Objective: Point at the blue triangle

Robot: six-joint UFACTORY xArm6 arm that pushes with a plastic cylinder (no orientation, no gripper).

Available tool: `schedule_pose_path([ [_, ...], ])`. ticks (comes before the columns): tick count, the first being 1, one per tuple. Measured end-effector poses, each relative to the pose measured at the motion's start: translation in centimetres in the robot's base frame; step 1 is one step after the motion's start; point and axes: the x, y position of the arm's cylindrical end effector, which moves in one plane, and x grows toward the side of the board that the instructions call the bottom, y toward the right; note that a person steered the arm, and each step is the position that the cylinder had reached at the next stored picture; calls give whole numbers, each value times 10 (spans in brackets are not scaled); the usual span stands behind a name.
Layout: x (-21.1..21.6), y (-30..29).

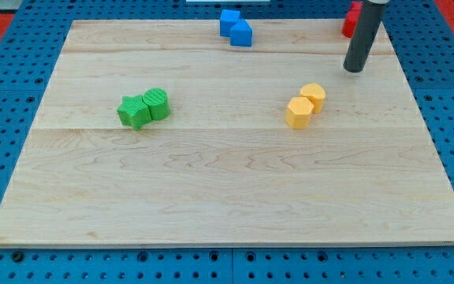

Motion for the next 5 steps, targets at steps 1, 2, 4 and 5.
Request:
schedule_pose_path([
  [1, 0, 1],
  [2, -3, 1],
  [4, -8, -62],
  [5, -34, -96],
])
